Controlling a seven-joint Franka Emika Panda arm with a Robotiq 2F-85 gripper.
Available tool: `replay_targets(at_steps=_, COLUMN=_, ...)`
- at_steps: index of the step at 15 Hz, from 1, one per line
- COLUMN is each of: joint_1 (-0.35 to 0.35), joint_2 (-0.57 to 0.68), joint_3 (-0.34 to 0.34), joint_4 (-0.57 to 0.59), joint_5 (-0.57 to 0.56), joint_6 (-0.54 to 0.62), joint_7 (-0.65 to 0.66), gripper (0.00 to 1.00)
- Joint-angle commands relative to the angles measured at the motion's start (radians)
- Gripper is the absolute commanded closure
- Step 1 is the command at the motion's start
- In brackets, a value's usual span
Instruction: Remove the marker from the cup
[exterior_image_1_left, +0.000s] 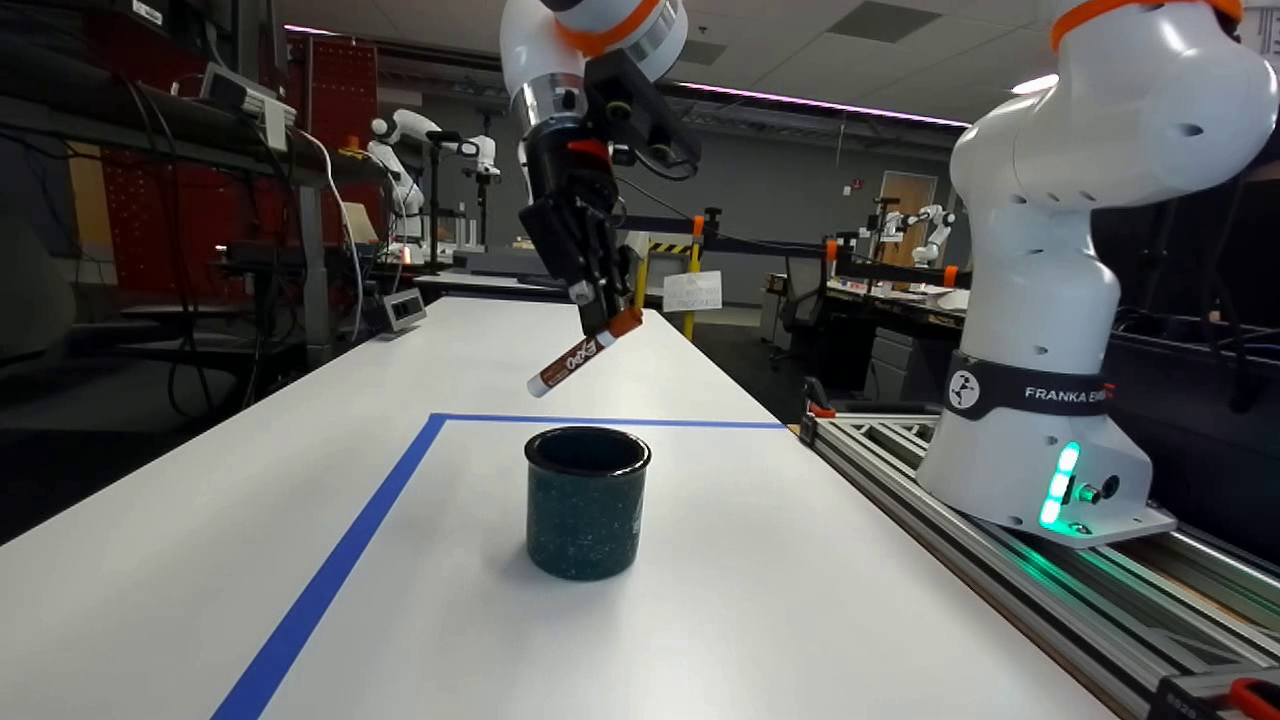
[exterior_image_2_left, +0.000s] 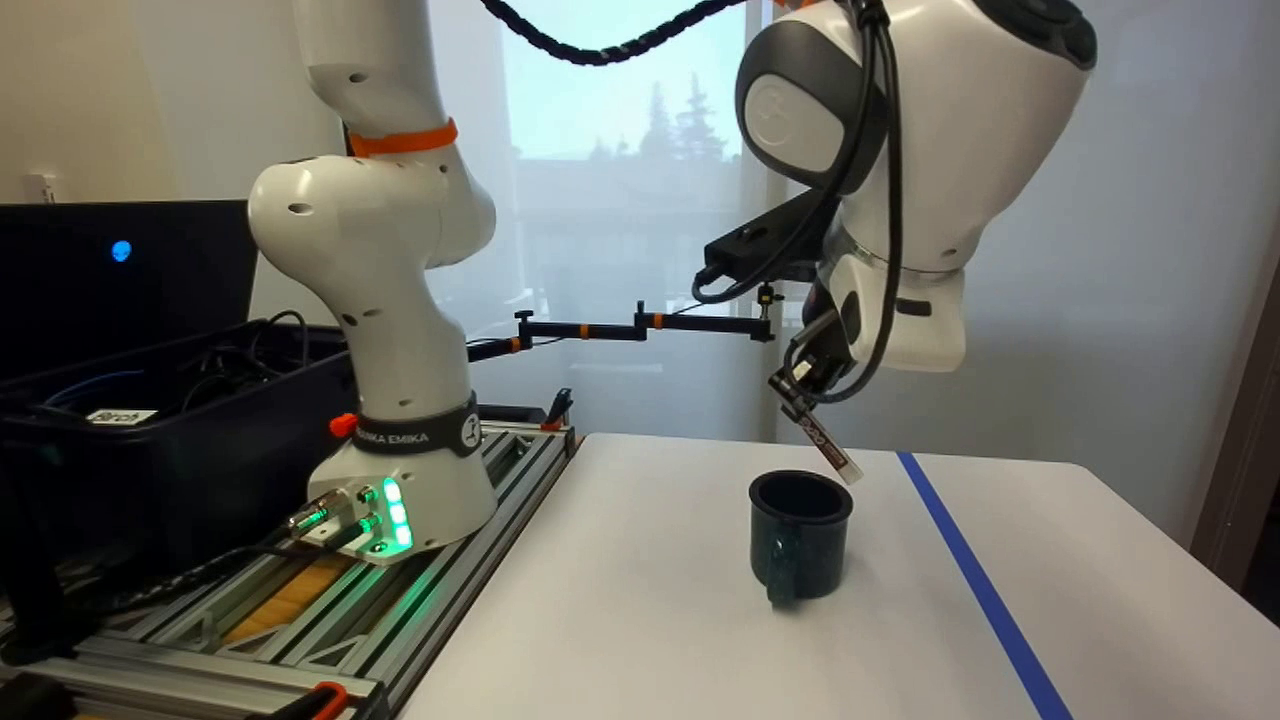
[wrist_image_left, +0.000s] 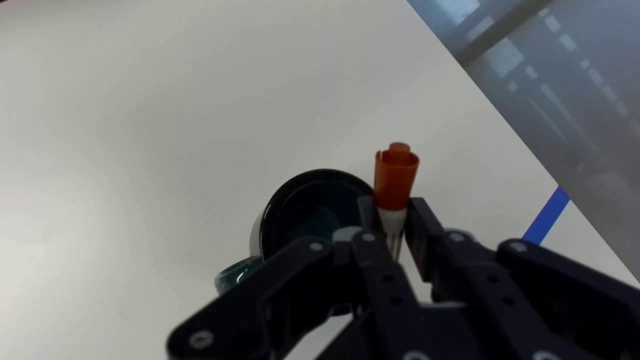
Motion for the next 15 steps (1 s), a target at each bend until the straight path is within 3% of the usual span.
replay_targets(at_steps=1, joint_1=-0.02, joint_2=-0.078, joint_3=-0.018, joint_4=-0.076, joint_5=-0.059, joint_6=0.082, joint_7=0.076, gripper=0.95)
replay_targets(at_steps=7, joint_1=-0.065, joint_2=-0.059, joint_3=-0.059, joint_4=-0.129, joint_5=-0.129, joint_6=0.184, joint_7=0.142, gripper=0.95)
replay_targets(at_steps=15, joint_1=-0.085, joint_2=0.024, joint_3=-0.086, joint_4=-0.194, joint_5=-0.117, joint_6=0.343, joint_7=0.121, gripper=0.95)
